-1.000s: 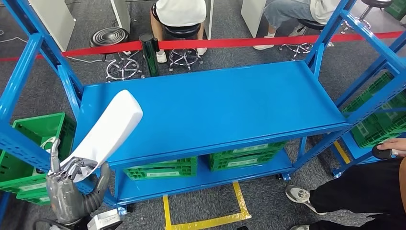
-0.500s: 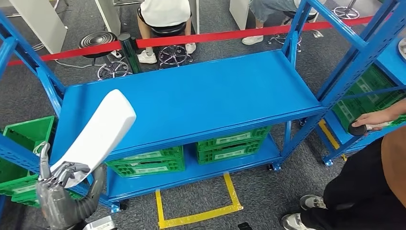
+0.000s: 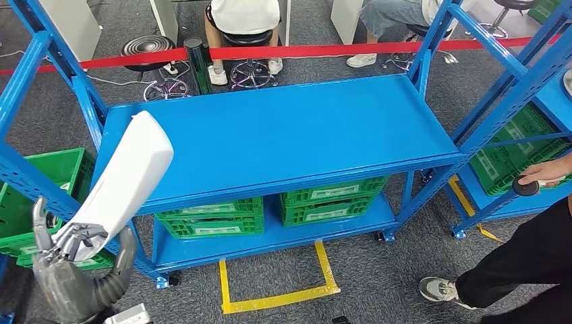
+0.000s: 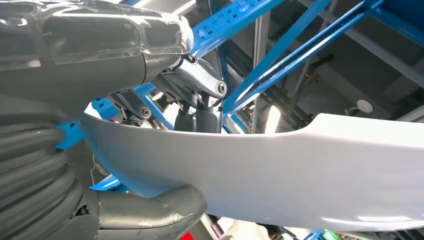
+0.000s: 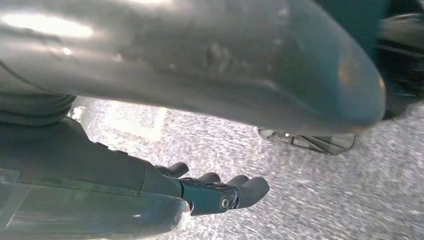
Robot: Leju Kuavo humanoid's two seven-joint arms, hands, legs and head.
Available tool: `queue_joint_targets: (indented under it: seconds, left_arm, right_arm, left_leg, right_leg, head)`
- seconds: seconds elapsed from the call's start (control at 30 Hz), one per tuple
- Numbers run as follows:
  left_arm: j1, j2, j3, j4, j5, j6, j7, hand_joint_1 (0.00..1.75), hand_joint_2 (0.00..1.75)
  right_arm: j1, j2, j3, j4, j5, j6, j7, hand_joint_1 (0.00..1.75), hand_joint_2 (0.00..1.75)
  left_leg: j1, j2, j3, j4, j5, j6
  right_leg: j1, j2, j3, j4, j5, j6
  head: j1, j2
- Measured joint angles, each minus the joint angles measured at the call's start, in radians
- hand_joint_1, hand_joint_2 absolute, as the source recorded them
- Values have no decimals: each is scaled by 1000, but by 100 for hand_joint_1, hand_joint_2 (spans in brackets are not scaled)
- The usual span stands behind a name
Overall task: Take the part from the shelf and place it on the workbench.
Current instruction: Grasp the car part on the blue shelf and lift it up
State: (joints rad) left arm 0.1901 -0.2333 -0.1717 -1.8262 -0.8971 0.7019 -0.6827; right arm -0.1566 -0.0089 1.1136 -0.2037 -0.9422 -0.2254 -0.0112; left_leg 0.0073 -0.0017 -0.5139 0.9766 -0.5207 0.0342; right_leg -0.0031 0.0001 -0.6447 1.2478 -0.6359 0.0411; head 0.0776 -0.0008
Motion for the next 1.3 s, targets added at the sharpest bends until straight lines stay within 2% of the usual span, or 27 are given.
queue_joint_targets:
  seconds: [0.03,0.07,0.13,0.17,0.23,0.33,0.4,0.47,0.5,0.53,0.57,0.63,0.67,0.7,0.73,0.83,0.87,0.9,0.97,1.0,1.03,1.07,1.1,1.13,1.2,1.23,1.3]
  left_arm:
    - [2,0,2,-6,-4,0,7,175,175]
    - [4,1,2,-13,-9,0,16,175,175]
    - [7,2,3,-30,-25,0,42,175,175]
    - [8,3,3,-40,-33,0,55,175,175]
    - [9,6,2,-57,-47,0,76,175,175]
    - [9,10,1,-74,-47,0,87,175,175]
    - [7,12,1,-80,-39,0,81,175,175]
    - [6,14,2,-81,-31,0,75,175,175]
    - [7,15,2,-81,-29,0,74,175,175]
    - [7,16,2,-81,-28,0,72,175,175]
    - [7,17,2,-82,-28,0,72,175,175]
    - [5,18,2,-83,-25,0,70,175,175]
    - [1,19,1,-84,-23,0,69,175,175]
    - [-4,21,-1,-84,-21,0,69,175,175]
    - [-11,23,-4,-84,-18,-1,71,175,175]
    - [-37,30,-22,-84,-17,-1,92,175,175]
    - [-47,33,-29,-84,-18,-1,101,175,175]
    - [-56,36,-36,-84,-21,-1,110,175,175]
    - [-69,45,-51,-83,-28,-1,128,175,175]
    - [-73,52,-58,-83,-34,-1,138,175,175]
    - [-77,59,-65,-82,-40,-1,149,175,175]
    - [-81,67,-72,-82,-45,-1,159,175,175]
    - [-85,73,-78,-82,-48,-1,166,175,175]
    - [-89,78,-83,-82,-50,-1,173,175,175]
    - [-96,87,-94,-83,-51,-1,178,175,175]
    - [-98,92,-99,-83,-51,-1,179,175,175]
    - [-100,99,-106,-83,-48,-1,178,175,175]
  right_arm:
    - [4,0,0,0,6,2,2,0,0]
    - [7,0,0,0,12,4,6,0,0]
    - [13,-1,1,0,20,4,13,0,0]
    - [15,-2,1,0,22,4,18,0,0]
    - [19,-4,1,0,19,2,24,0,0]
    - [24,-4,1,0,6,-4,25,0,0]
    - [26,-5,0,0,-3,-12,23,0,0]
    - [27,-6,0,1,-8,-17,21,0,0]
    - [28,-6,0,1,-10,-18,20,0,0]
    - [29,-6,0,1,-10,-18,20,0,0]
    - [30,-6,0,1,-10,-19,20,0,0]
    - [30,-6,0,0,-14,-22,19,0,0]
    - [29,-6,0,0,-17,-25,16,0,0]
    - [27,-6,-1,1,-24,-30,11,0,0]
    - [25,-6,-2,1,-34,-34,3,0,0]
    - [16,-7,-13,1,-71,-42,-25,0,0]
    - [12,-7,-17,1,-80,-42,-32,0,0]
    - [10,-6,-22,0,-87,-42,-37,0,0]
    - [6,-4,-31,0,-96,-41,-45,0,0]
    - [5,-2,-34,0,-99,-41,-48,0,0]
    - [5,0,-38,0,-103,-41,-49,0,0]
    - [5,2,-41,0,-107,-41,-49,0,0]
    - [5,3,-45,0,-110,-41,-49,0,0]
    - [4,4,-48,0,-113,-41,-49,0,0]
    - [3,4,-54,0,-115,-41,-49,0,0]
    - [2,4,-57,0,-116,-42,-49,0,0]
    - [2,5,-62,0,-119,-43,-49,0,0]
  left_leg:
    - [0,0,-2,0,2,-1]
    - [0,0,-3,0,3,-2]
    - [-2,0,-2,1,5,-5]
    - [-3,0,-4,2,5,-8]
    - [-7,0,-11,4,9,-18]
    - [-9,2,-24,14,3,-33]
    - [-6,1,-56,84,-47,-42]
    - [-1,0,-118,221,-116,-50]
    - [1,0,-143,277,-135,-53]
    - [2,1,-153,301,-134,-56]
    - [3,1,-142,283,-113,-58]
    - [8,2,-77,161,-46,-61]
    - [10,2,-47,99,-25,-61]
    - [10,1,-29,61,-15,-58]
    - [9,0,-24,46,-15,-53]
    - [6,-2,-32,44,-8,-29]
    - [7,-2,-34,42,-4,-22]
    - [8,-1,-37,41,0,-16]
    - [6,-1,-47,41,6,-8]
    - [4,-1,-51,42,9,-5]
    - [1,-2,-55,42,11,-3]
    - [-2,-3,-57,42,14,-3]
    - [-5,-5,-58,42,16,-3]
    - [-7,-6,-59,42,17,-4]
    - [-12,-7,-62,43,22,-9]
    - [-11,-7,-65,43,25,-13]
    - [-10,-6,-70,41,32,-25]
  right_leg:
    - [-2,0,0,13,4,2]
    - [-3,0,17,-16,29,1]
    - [-2,0,84,-149,99,-8]
    - [-1,0,114,-212,124,-14]
    - [3,0,138,-273,136,-28]
    - [-2,-2,138,-293,137,-43]
    - [-6,-5,137,-302,145,-49]
    - [-5,-6,131,-299,147,-52]
    - [-4,-6,128,-297,147,-52]
    - [-4,-6,126,-294,147,-52]
    - [-5,-6,125,-290,146,-51]
    - [-6,-3,123,-279,142,-45]
    - [-5,-1,120,-271,139,-39]
    - [-3,0,115,-264,137,-33]
    - [-2,1,110,-259,137,-27]
    - [-5,2,100,-252,135,-12]
    - [-6,2,92,-233,118,-8]
    - [-6,2,76,-194,90,-4]
    - [-7,1,26,-65,16,2]
    - [-6,1,4,-6,-9,2]
    - [-6,1,-5,25,-17,0]
    - [-5,1,4,18,-5,-4]
    - [-4,1,30,-28,24,-12]
    - [0,1,67,-98,59,-23]
    - [8,1,128,-222,103,-46]
    - [12,1,141,-252,108,-53]
    - [14,1,142,-269,110,-58]
  head:
    - [2,0]
    - [4,0]
    - [7,0]
    - [8,0]
    - [10,0]
    - [6,0]
    - [-6,0]
    - [-17,0]
    - [-19,0]
    - [-20,0]
    - [-21,0]
    - [-22,0]
    - [-24,0]
    - [-25,0]
    - [-24,0]
    - [-18,0]
    - [-15,0]
    - [-11,0]
    - [-1,0]
    - [4,0]
    - [7,0]
    - [10,0]
    - [13,0]
    - [16,0]
    - [15,0]
    - [14,0]
    - [15,0]
